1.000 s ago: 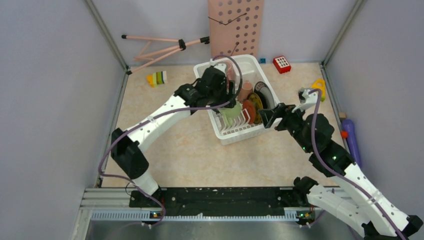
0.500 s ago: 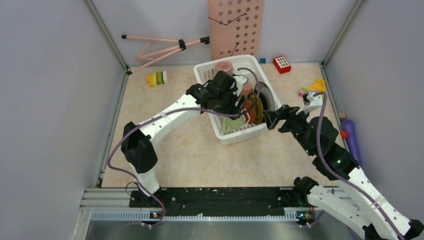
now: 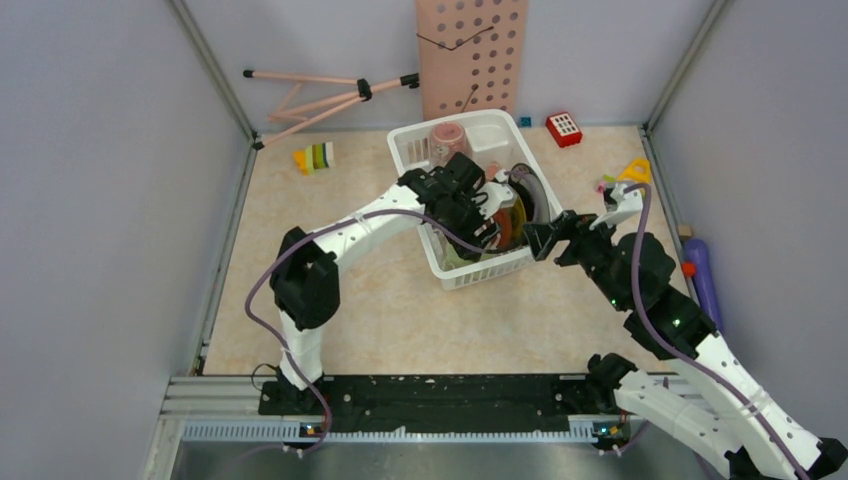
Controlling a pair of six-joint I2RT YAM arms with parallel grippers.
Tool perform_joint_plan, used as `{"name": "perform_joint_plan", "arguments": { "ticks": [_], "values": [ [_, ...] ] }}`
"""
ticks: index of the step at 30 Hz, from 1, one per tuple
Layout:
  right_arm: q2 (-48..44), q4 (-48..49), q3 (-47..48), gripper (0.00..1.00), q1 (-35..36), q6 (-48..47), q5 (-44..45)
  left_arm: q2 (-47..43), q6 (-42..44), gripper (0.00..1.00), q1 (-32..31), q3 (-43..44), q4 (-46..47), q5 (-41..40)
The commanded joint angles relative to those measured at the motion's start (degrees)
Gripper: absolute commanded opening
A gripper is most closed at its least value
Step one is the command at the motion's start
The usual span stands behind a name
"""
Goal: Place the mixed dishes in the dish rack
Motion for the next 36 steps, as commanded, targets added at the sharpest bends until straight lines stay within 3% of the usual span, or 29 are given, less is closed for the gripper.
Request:
{"name": "perform_joint_plan", "arguments": {
  "ticks": [1,6,11,13,15,18,24,29,34,36],
  "values": [
    [-0.70,1.15,0.15,0.79,-0.32,-0.10,-0.48,5.07,6.17,0.00,-0.27,7.49,-7.91,4.61],
    [-0.81,1.04,0.07,0.78,-0.34,0.07,-0.72,7.15,5.09,0.03,-0.31,8.57,-8.00,1.52],
    [-1.05,0.92,0.05,0.78,-0.27,0.14,-0.68,6.12,2.93,0.32,-0.25,8.18,-6.19,0.09],
    [-1.14,0.74,0.15,0.78,-0.28,0.16,-0.67,5.50,2.32,0.38,-0.16,8.05,-5.56,-0.04],
    [-1.24,0.65,0.16,0.78,-0.32,0.14,-0.66,4.61,1.88,0.30,-0.19,7.72,-4.68,0.45],
    [-1.42,0.48,0.16,0.78,-0.27,0.18,-0.66,4.20,0.64,0.02,-0.08,7.55,-3.30,0.47],
    [-1.65,0.17,0.16,0.78,-0.31,0.02,-0.60,6.07,-1.36,0.00,-0.17,8.85,-1.11,4.38],
    [-1.69,-0.20,0.33,0.78,-0.29,-0.21,-0.49,8.14,-3.78,0.29,-0.23,10.77,-0.59,4.90],
    [-1.69,-0.30,0.42,0.78,-0.32,-0.28,-0.37,7.97,-5.60,0.37,-0.19,10.02,1.92,5.83],
    [-1.58,-0.18,0.37,0.78,-0.27,-0.30,-0.53,7.94,-5.99,0.48,-0.21,9.69,2.46,6.98]
  ]
}}
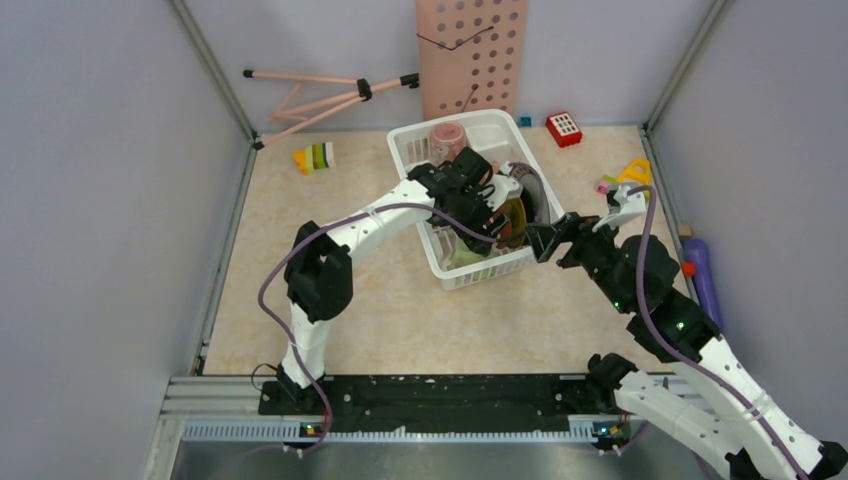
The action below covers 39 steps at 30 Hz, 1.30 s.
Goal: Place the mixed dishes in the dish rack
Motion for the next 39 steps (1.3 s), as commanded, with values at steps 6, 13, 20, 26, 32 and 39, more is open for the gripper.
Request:
{"name": "perform_joint_plan", "arguments": {
  "ticks": [6,13,20,26,32,39],
  "values": [
    [-0.29,0.59,0.42,0.78,-0.30,-0.34,-0.58,0.04,-4.43,0.68,-0.38,-0.33,7.47,6.80],
    [-0.41,0.08,0.72,0.78,-0.30,-0.34,-0.64,0.65,-5.86,0.50,-0.43,-2.89,11.27,8.56],
    [-0.84,-0.30,0.86,0.78,-0.30,-0.73,-0.46,0.29,-7.46,0.20,-0.39,-8.42,14.07,10.43],
    [-0.88,-0.09,0.56,0.78,-0.33,-0.57,-0.46,-6.01,-8.96,0.17,-1.11,-21.17,23.22,6.59],
    [-0.49,0.94,0.16,0.78,-0.30,-0.22,-1.14,-10.18,-8.59,0.19,-3.09,-25.88,27.48,3.34],
    [-0.18,0.81,0.52,0.78,-0.29,-0.14,-1.44,-10.51,-9.30,0.50,-3.13,-26.51,28.31,3.93]
  ]
}}
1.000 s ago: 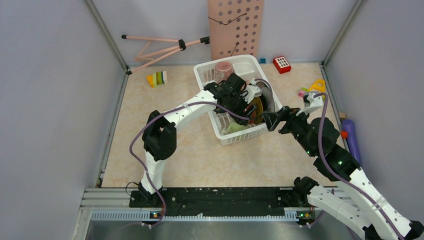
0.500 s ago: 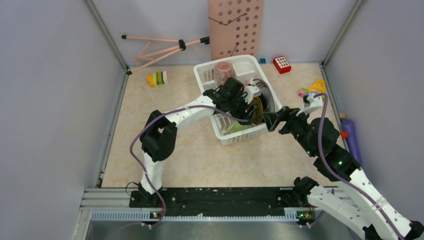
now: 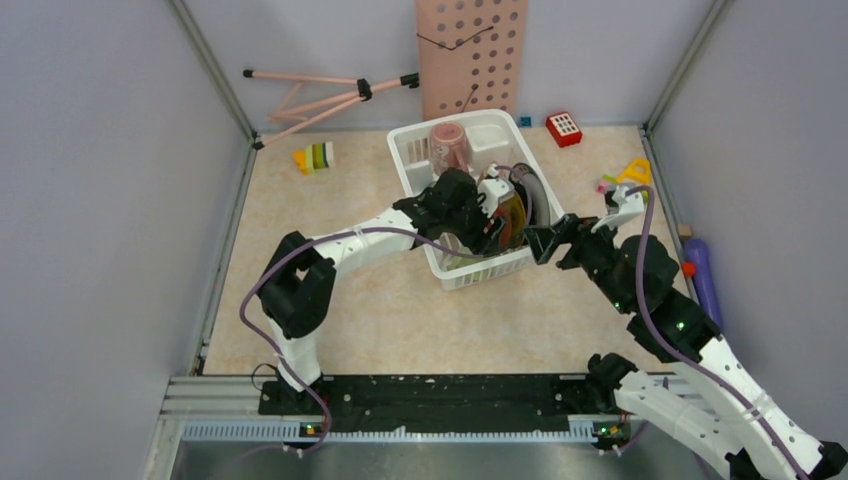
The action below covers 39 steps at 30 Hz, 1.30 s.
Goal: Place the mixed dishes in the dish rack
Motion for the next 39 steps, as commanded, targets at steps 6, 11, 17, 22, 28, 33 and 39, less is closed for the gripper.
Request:
{"name": "perform_joint_plan", "arguments": {
  "ticks": [6,11,17,22,28,33,39],
  "values": [
    [0.43,-0.08,1.46,0.80,-0.35,-0.14,1.59,-2.17,-6.00,0.85,-2.13,1.92,-7.57,1.66],
    [-0.36,-0.34,1.65,0.81,-0.28,-0.28,2.98,-3.72,-6.07,0.98,-1.90,5.21,-9.96,1.16],
    [-0.77,-0.88,1.99,0.81,-0.29,-0.61,4.74,-6.06,-7.26,0.98,-1.60,5.56,-10.58,0.68],
    [0.09,-1.08,2.14,0.81,-0.27,-0.23,7.64,-9.93,-10.19,0.98,-0.97,3.53,-8.61,-2.24],
    [0.86,-1.60,2.27,0.81,-0.29,-0.14,8.74,-13.44,-11.21,0.98,-0.39,0.10,-6.37,-4.99],
    [1.43,-2.42,2.67,0.80,-0.34,-0.35,9.27,-16.90,-12.79,0.95,-0.06,-1.13,-8.02,-8.15],
    [2.24,-3.94,3.18,0.79,-0.34,-1.38,9.02,-23.19,-15.65,0.89,0.22,-3.92,-12.96,-14.35]
  ]
}}
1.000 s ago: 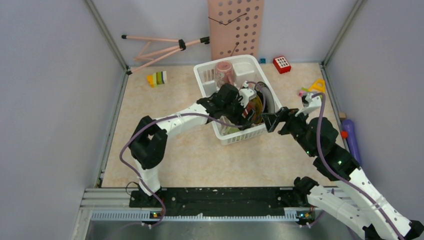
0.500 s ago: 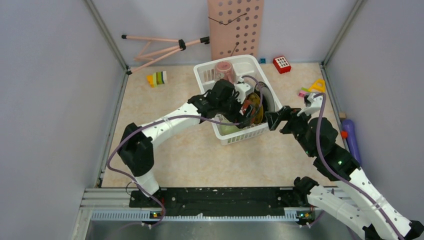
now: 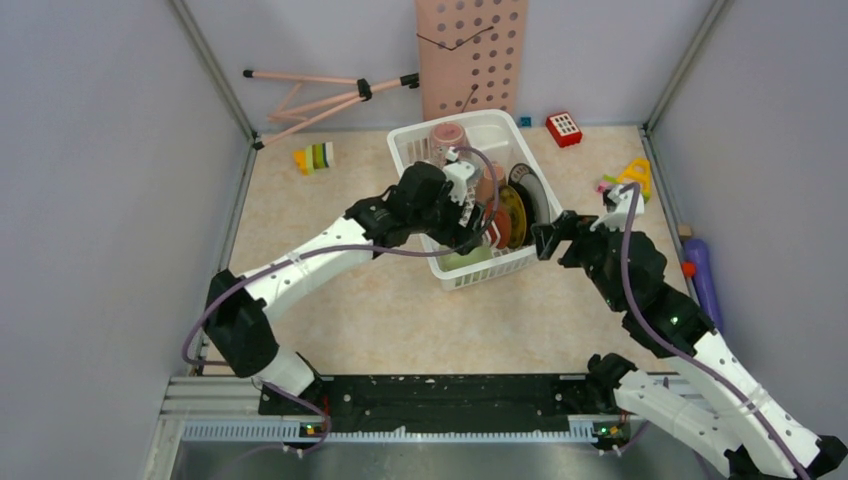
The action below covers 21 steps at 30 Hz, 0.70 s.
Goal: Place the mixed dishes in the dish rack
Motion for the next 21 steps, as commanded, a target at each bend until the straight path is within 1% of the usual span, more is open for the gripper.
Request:
{"name": "perform_joint_plan", "arguments": {
  "ticks": [1,3,5,7,8,9,12,15,17,19,21],
  "values": [
    [0.71,-0.95,3.10,0.79,-0.29,-1.26,0.55,-8.24,-3.29,0.88,0.54,-2.77,-2.05,-6.25],
    [1.06,-2.44,3.57,0.79,-0.28,-1.10,2.14,-12.79,-5.22,0.87,1.19,-5.59,-1.87,-9.62],
    [0.95,-4.13,3.43,0.79,-0.28,-0.01,5.82,-19.05,-7.80,0.89,2.85,-9.56,-0.22,-14.17],
    [0.07,-3.66,1.87,0.79,-0.36,-0.09,7.62,-24.09,-8.96,0.90,5.53,-13.96,1.82,-15.24],
    [-0.27,-3.15,1.11,0.79,-0.33,-0.14,7.75,-26.41,-9.04,0.90,7.02,-17.15,3.18,-13.95],
    [-0.52,-2.77,0.42,0.79,-0.31,-0.06,7.44,-28.13,-9.17,0.88,8.65,-19.36,4.71,-11.61],
    [0.02,-2.64,-0.30,0.79,-0.36,0.30,5.68,-30.30,-10.06,0.74,11.49,-22.63,6.45,-3.91],
    [1.84,-2.45,0.12,0.77,-0.34,-0.25,2.35,-28.26,-10.01,0.60,11.54,-22.36,5.86,0.35],
    [4.11,-1.54,1.21,0.76,-0.36,-1.41,-2.38,-26.75,-9.69,0.54,11.55,-21.83,6.27,2.24],
    [7.79,-0.39,2.96,0.75,-0.29,-3.01,-9.48,-25.80,-10.06,0.52,11.54,-21.38,7.45,2.42],
    [14.97,-1.27,7.02,0.75,-0.28,-3.99,-16.17,-25.10,-11.03,0.54,11.60,-20.94,8.04,0.53]
  ]
}}
